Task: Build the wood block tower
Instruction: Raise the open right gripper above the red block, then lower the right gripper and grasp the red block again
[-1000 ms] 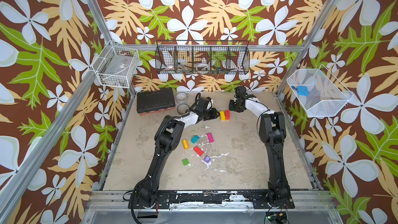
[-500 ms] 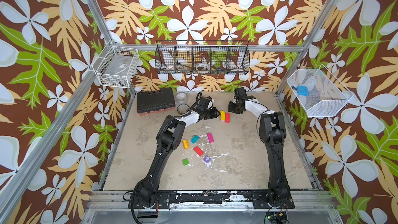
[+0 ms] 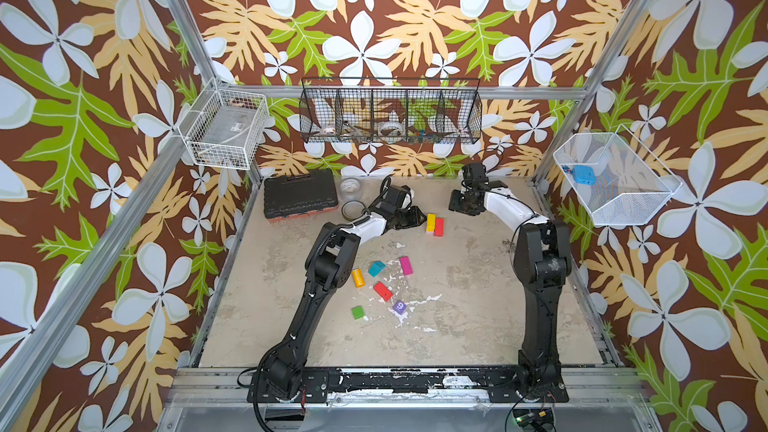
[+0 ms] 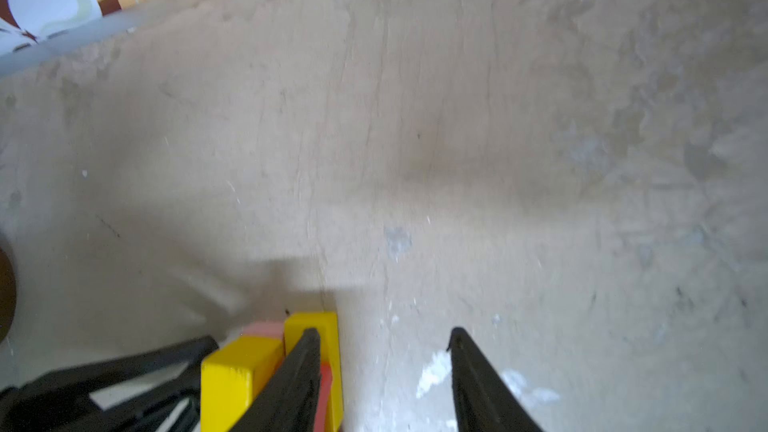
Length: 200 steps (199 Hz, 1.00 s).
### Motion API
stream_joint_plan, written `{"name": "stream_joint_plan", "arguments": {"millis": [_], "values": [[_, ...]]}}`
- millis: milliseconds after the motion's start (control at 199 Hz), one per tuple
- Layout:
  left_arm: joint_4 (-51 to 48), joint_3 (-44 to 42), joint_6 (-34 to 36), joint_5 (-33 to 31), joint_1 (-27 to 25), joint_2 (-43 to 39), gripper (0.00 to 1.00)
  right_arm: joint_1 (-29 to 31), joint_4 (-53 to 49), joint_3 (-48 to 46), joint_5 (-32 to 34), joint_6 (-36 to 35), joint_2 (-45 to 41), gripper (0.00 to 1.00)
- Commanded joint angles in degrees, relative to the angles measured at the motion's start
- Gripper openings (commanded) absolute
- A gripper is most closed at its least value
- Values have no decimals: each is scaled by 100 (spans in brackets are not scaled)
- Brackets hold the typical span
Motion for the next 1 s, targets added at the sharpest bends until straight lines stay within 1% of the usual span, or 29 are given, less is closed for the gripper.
{"name": "stream_joint_plan", "arguments": {"millis": [0,130,226,331,386,492,688,793,868,999], "values": [[-26,-29,62,55,-10,-42,30,58,334,-552,-152,70,-375,51],[59,-313,78,-15,-6,-248,29,268,534,-1160,-159,6,-750,51],[285,-822,71,-83,-2,-605,29,395,639,-1487,-175,4,-894,51],[654,-1618,84,-241,6,-1241,28,482,789,-1806,-165,-5,-1036,51],[864,-2074,97,-323,22,-1658,28,488,945,-2004,-221,-13,-1131,53],[1278,-2986,71,-451,97,-2498,29,479,1190,-2297,-251,-9,-1282,53],[2123,-4725,-34,-657,348,-4041,31,470,2411,-3436,-358,-160,-1954,62],[2364,-5361,42,-901,385,-4741,34,461,3450,-4271,-451,-338,-2513,67],[2520,-5627,71,-1004,385,-5003,37,461,4017,-4688,-524,-525,-2700,67],[2492,-5648,106,-962,389,-4978,35,452,4464,-4970,-531,-762,-2601,62]]}}
